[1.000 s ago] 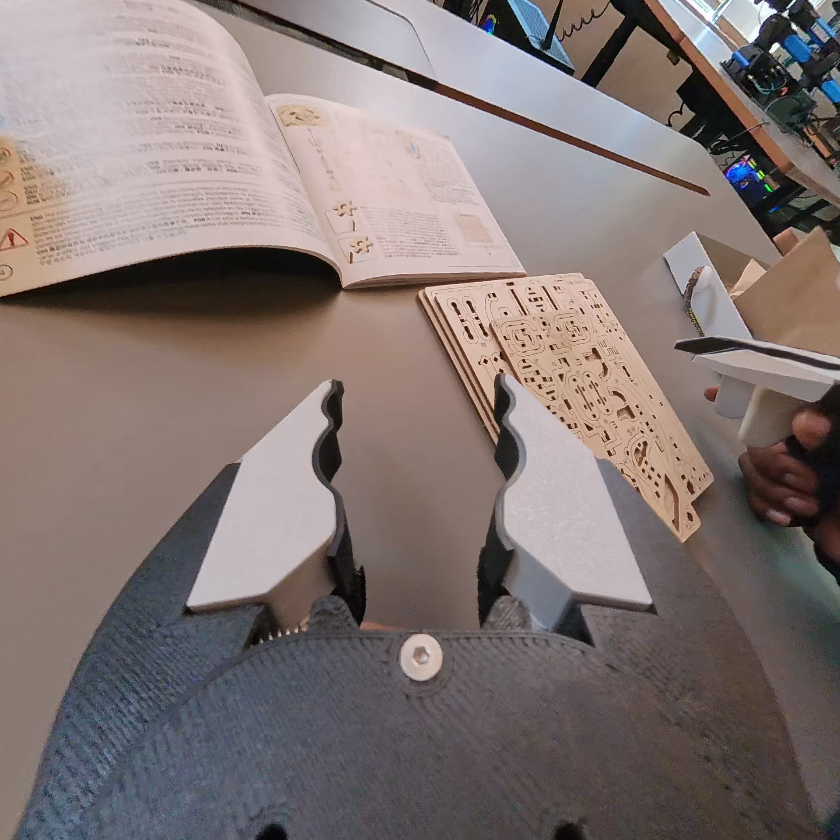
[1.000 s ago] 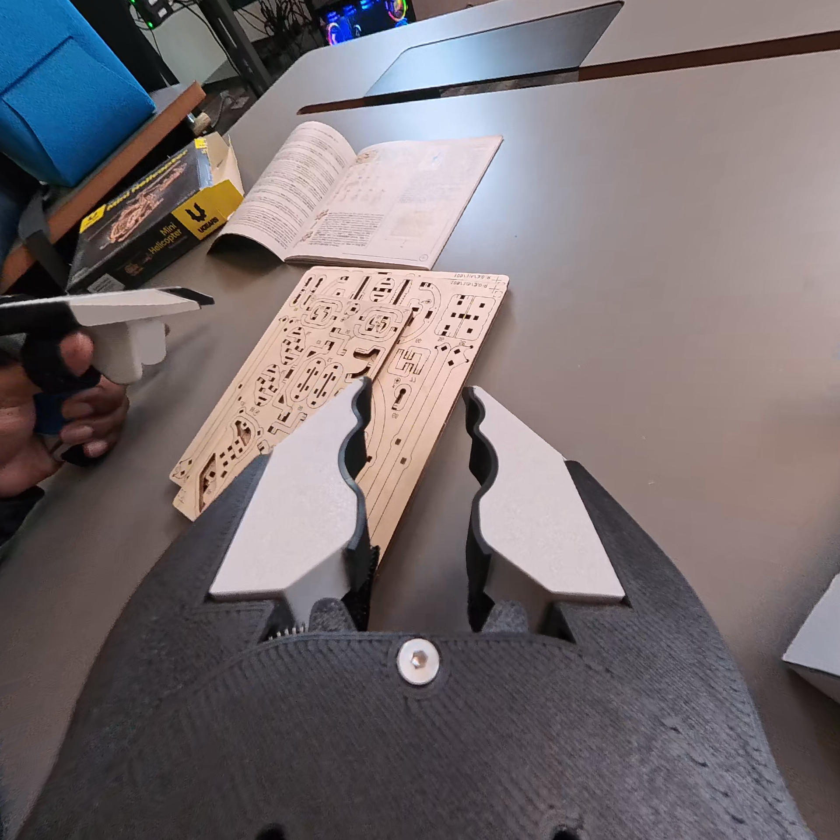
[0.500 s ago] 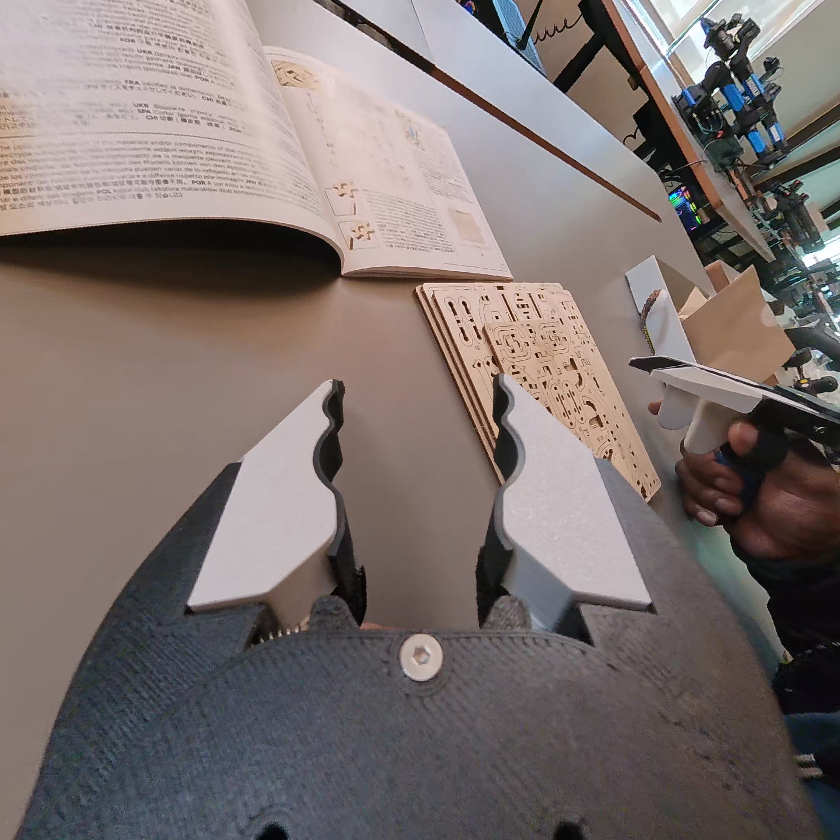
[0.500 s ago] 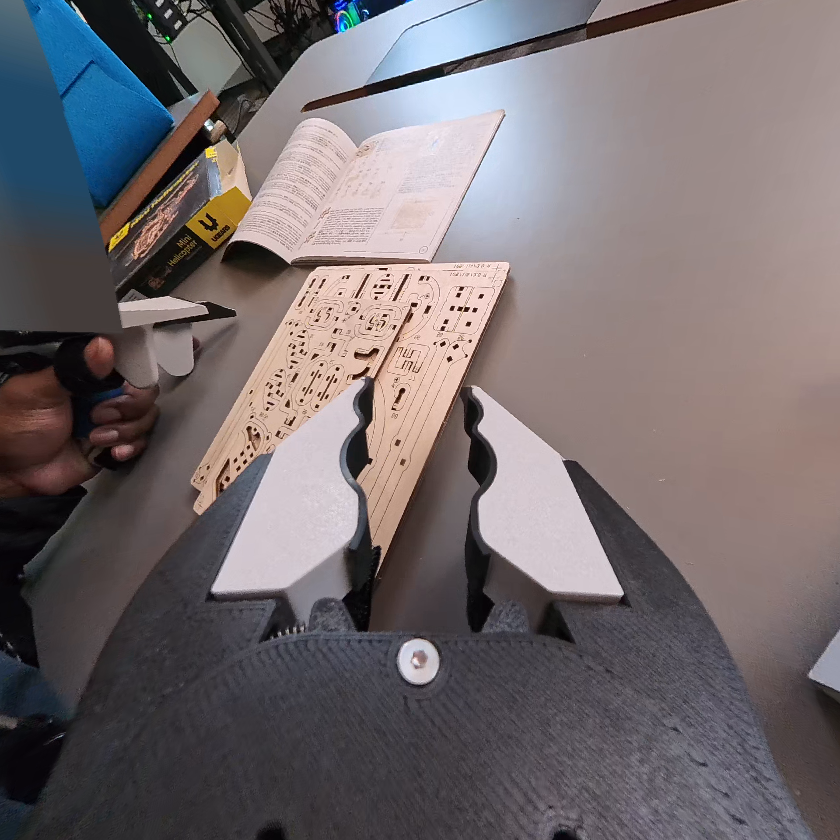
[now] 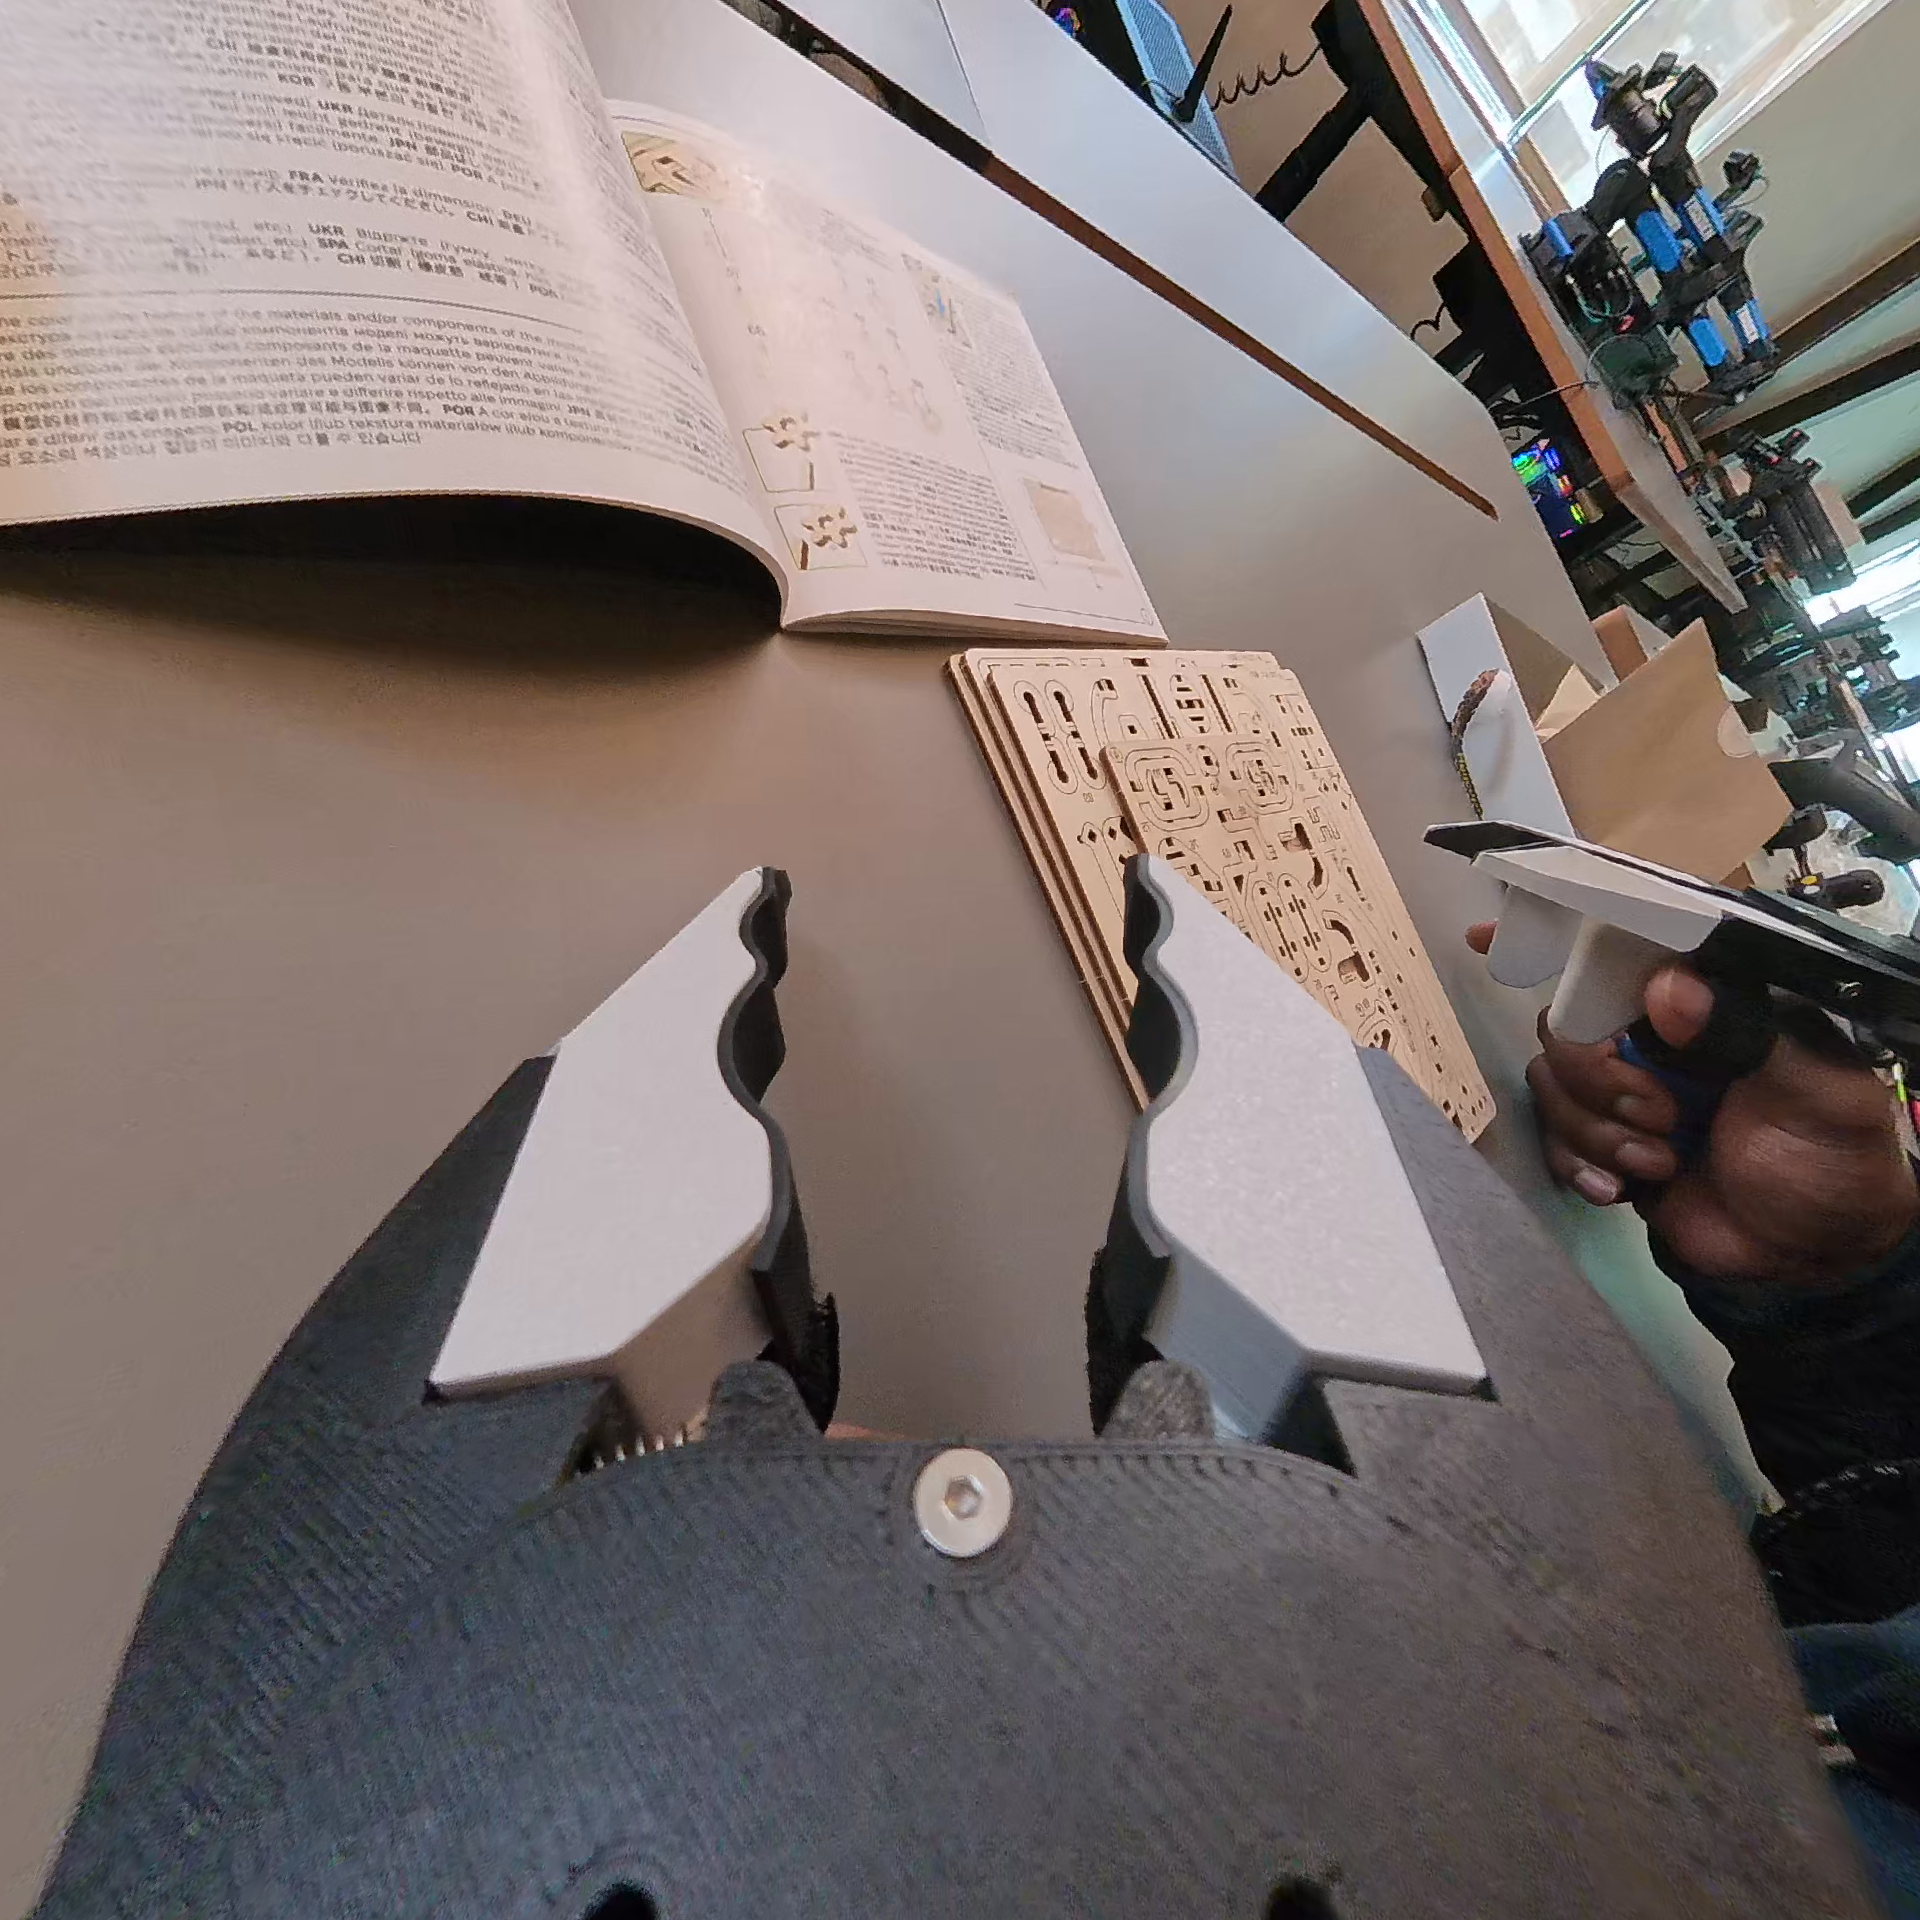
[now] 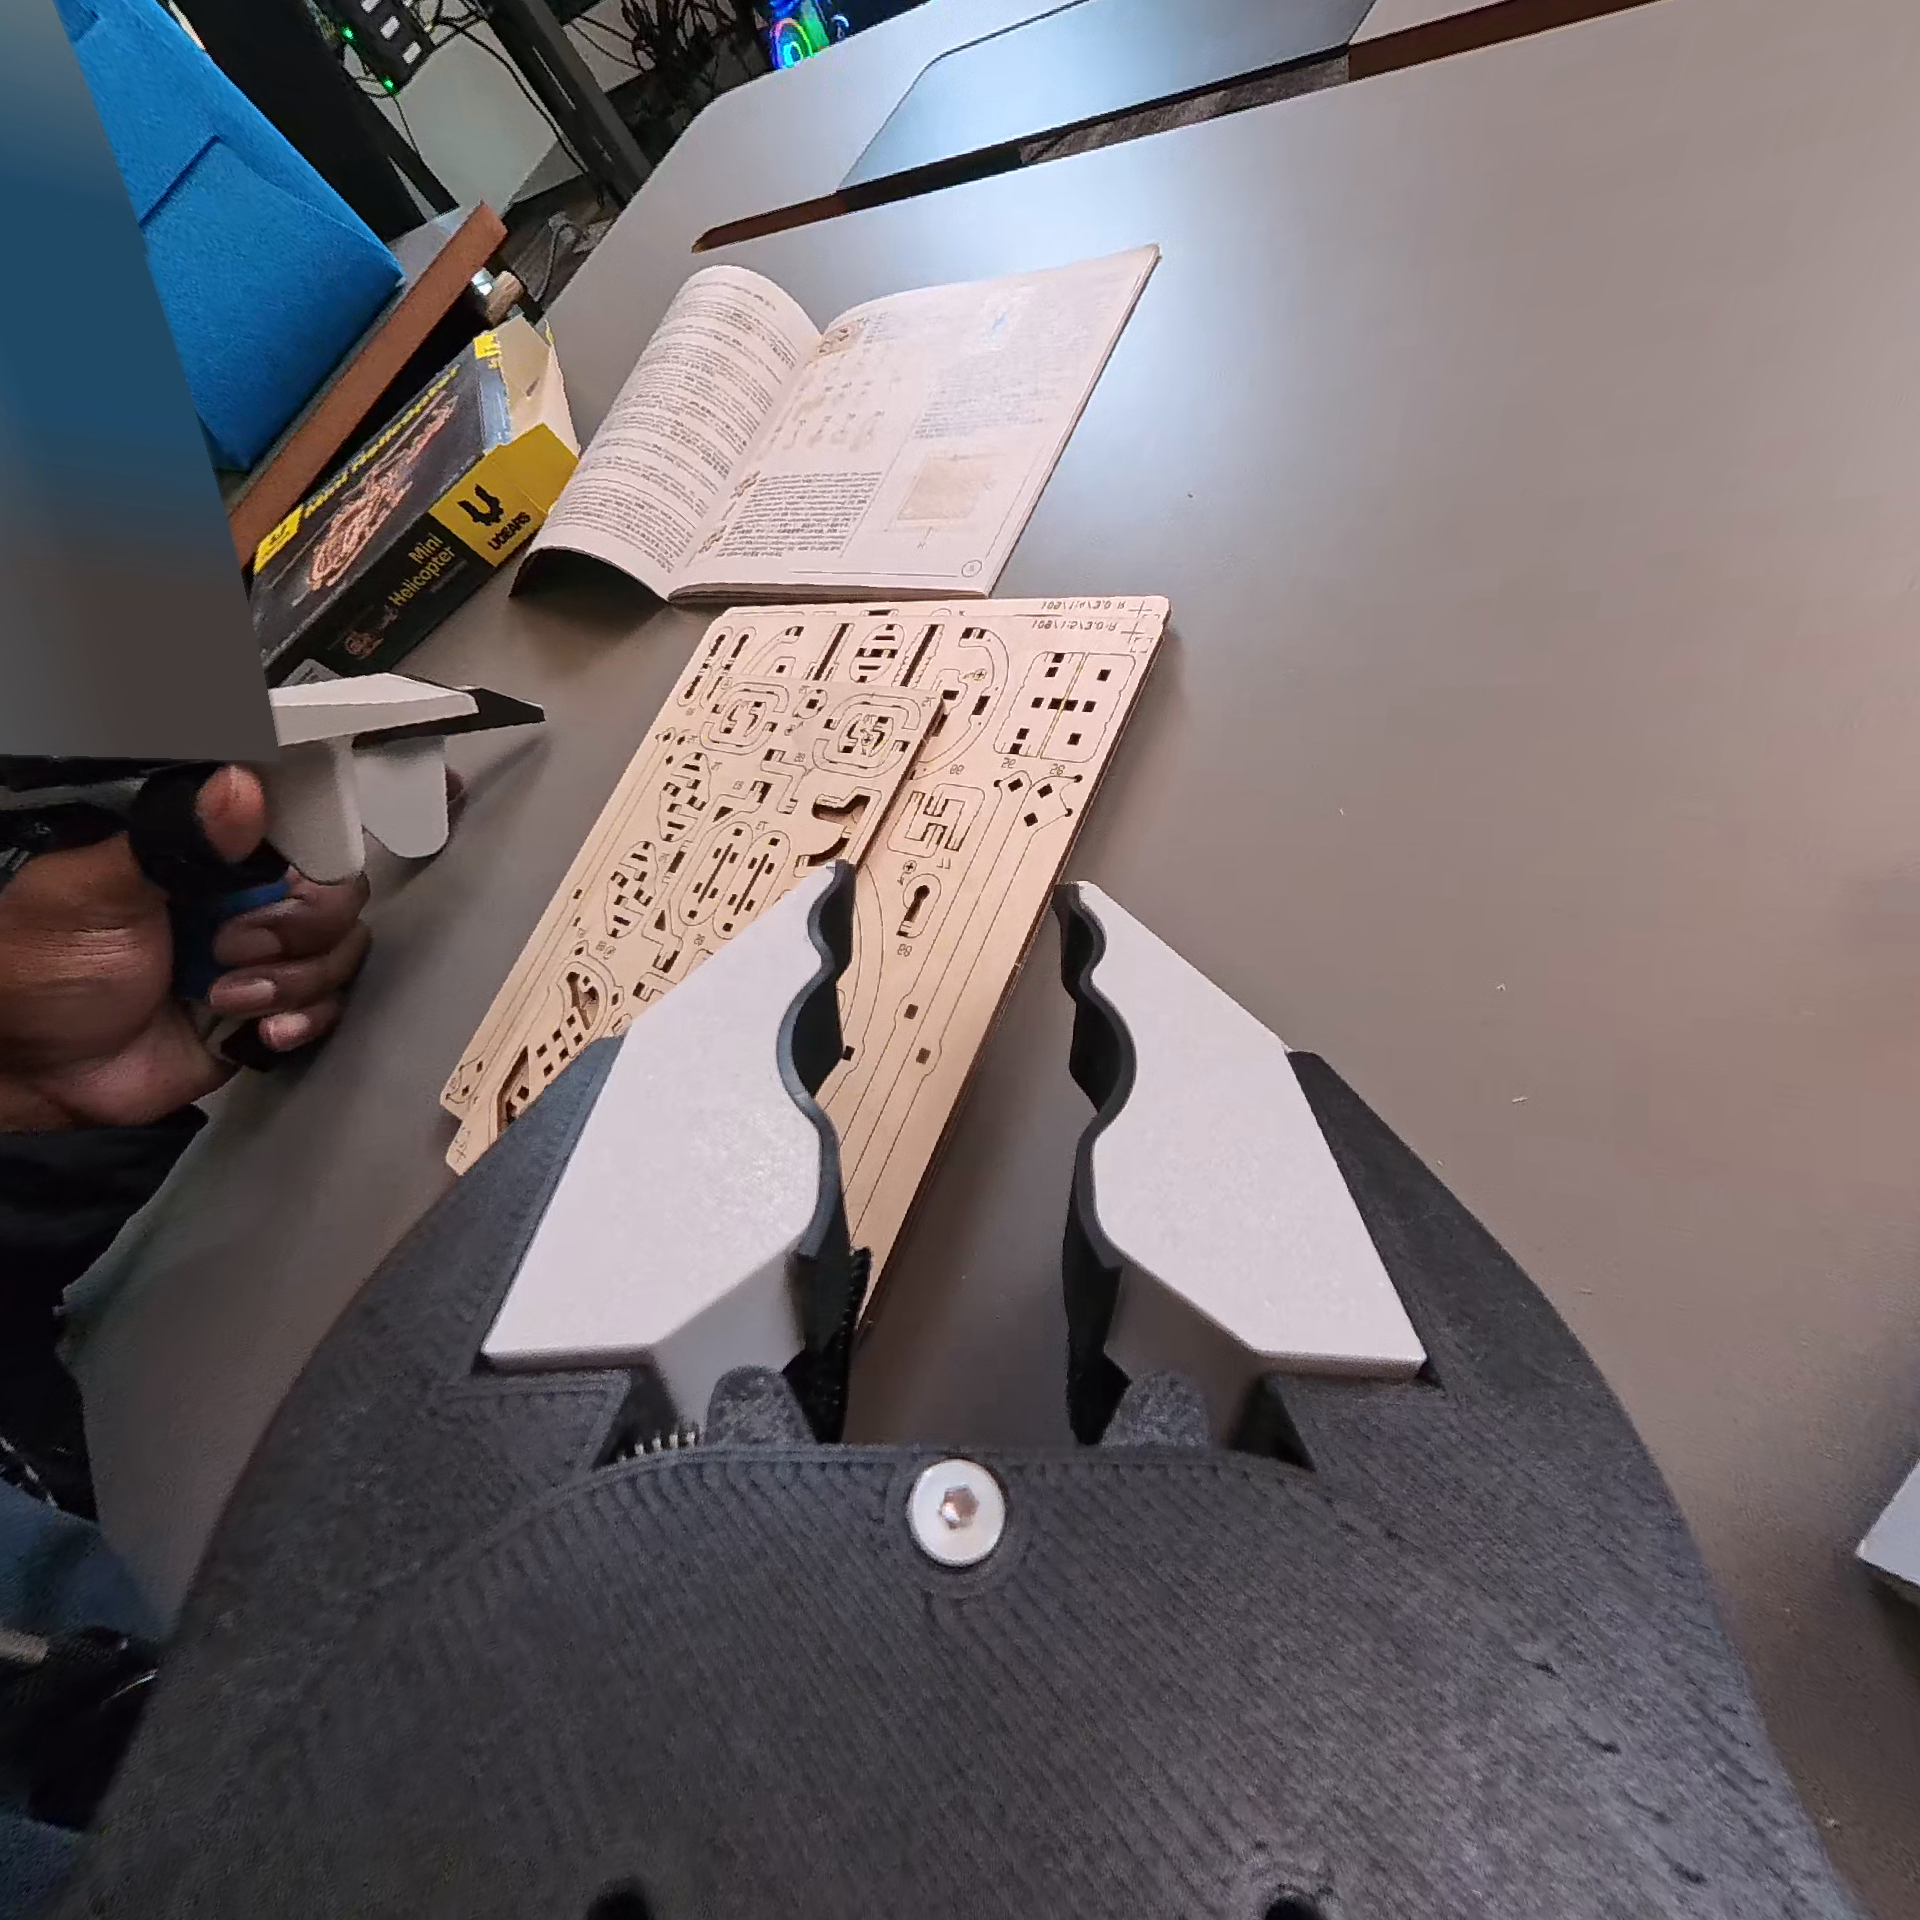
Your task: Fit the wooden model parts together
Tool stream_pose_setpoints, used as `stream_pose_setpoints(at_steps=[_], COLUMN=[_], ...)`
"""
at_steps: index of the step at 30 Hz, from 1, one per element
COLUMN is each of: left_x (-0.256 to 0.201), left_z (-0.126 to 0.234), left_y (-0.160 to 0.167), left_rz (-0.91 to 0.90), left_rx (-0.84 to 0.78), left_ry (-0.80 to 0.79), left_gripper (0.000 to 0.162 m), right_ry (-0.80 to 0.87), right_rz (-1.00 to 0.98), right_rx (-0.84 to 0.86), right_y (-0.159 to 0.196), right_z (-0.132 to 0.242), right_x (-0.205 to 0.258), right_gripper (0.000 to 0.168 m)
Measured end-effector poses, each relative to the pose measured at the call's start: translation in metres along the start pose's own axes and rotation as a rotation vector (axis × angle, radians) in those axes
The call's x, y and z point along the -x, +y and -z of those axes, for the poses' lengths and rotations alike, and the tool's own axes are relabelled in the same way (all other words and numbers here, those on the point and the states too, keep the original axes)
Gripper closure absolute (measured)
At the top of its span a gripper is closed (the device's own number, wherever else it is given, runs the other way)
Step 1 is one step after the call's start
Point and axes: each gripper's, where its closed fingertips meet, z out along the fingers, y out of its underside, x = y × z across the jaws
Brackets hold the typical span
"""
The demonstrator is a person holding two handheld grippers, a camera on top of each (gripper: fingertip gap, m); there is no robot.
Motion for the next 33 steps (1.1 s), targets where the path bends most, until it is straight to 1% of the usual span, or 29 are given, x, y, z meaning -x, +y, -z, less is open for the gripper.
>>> stream_pose_setpoints(at_steps=[10, 16, 18, 20, 22, 26, 29, 33], left_x=[-0.002, -0.011, -0.02, -0.041, -0.059, -0.064, -0.069, -0.072], left_z=[-0.002, -0.005, -0.005, -0.007, -0.011, -0.009, -0.005, 0.0], left_y=[0.002, 0.01, 0.014, 0.019, 0.033, 0.041, 0.051, 0.061], left_rz=[-0.004, -0.063, -0.109, -0.105, -0.097, -0.201, -0.189, -0.209], left_rx=[0.021, 0.071, 0.077, 0.065, 0.088, 0.086, 0.105, 0.12], left_ry=[0.012, 0.033, 0.034, 0.089, 0.124, 0.045, 0.052, 0.023], left_gripper=[0.096, 0.096, 0.094, 0.094, 0.093, 0.088, 0.088, 0.088], right_ry=[-0.019, -0.057, -0.046, -0.049, -0.038, 0.014, 0.015, 0.004], right_rz=[-0.009, -0.066, -0.071, -0.088, -0.093, -0.063, -0.054, -0.054], right_rx=[0.007, -0.021, -0.024, -0.004, 0.023, 0.031, 0.034, 0.024], right_y=[0.001, -0.001, 0.002, 0.011, 0.022, 0.034, 0.04, 0.04], right_z=[0.0, 0.007, 0.012, 0.015, 0.019, 0.028, 0.034, 0.038], right_x=[0.001, 0.002, 0.002, 0.009, 0.015, 0.02, 0.023, 0.026], right_gripper=[0.128, 0.126, 0.123, 0.122, 0.121, 0.121, 0.121, 0.121])
